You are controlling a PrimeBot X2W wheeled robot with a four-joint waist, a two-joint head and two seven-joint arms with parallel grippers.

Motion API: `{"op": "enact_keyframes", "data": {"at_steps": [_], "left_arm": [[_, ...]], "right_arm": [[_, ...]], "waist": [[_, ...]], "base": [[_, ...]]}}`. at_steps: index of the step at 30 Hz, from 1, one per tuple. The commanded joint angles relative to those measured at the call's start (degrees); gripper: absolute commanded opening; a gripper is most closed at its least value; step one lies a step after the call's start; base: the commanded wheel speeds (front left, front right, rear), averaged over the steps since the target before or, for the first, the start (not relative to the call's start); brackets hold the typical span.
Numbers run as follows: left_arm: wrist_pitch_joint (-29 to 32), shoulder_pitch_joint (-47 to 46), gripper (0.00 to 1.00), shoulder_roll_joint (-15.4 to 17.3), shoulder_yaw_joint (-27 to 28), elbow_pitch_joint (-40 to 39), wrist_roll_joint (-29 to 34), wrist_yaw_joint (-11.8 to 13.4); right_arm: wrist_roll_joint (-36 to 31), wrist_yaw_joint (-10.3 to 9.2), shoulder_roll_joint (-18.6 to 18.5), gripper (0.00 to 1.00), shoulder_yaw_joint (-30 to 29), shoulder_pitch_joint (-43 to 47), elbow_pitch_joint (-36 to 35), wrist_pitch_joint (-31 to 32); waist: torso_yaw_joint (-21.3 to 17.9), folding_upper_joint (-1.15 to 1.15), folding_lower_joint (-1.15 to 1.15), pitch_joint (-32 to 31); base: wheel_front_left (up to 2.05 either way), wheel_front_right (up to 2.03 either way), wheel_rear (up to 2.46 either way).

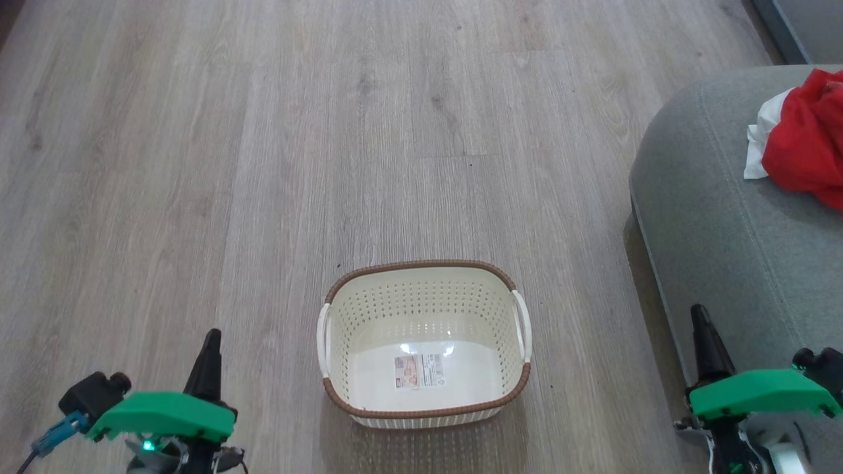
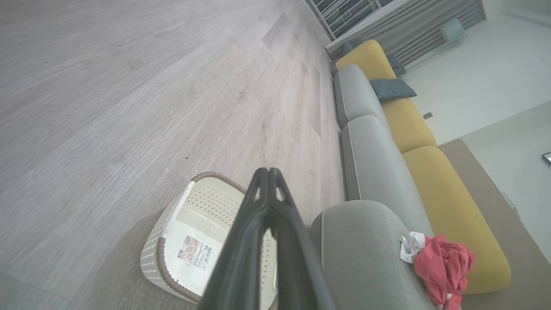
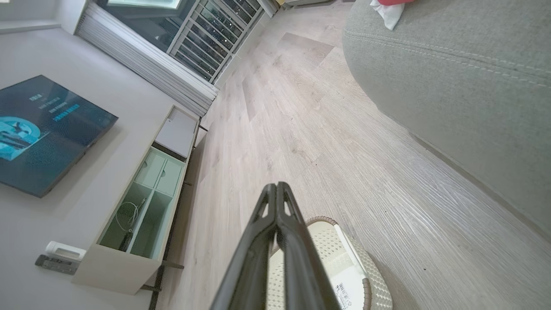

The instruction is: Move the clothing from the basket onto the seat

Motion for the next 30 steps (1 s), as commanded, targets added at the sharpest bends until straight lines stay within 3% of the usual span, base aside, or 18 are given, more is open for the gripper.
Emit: {"op": "enact_keyframes", "data": {"at_steps": [1, 30], "left_arm": [[0.6, -3.0, 0.00, 0.4, 1.5, -2.3, -2.2, -0.5], [5.4, -3.4, 0.00, 0.5, 3.1, -4.3, -20.9, -1.3]], "right_arm": [[2.3, 0.00, -0.3, 0.00, 0.4, -2.8, -2.3, 0.5], [21.9, -0.01, -0.3, 0.00, 0.0, -3.7, -3.5, 5.5]], "waist": [[0.0, 0.00, 0.00, 0.0], [0.2, 0.00, 0.00, -0.3]], "base": [[0.00, 0.00, 0.00], [0.00, 0.00, 0.00]]}}
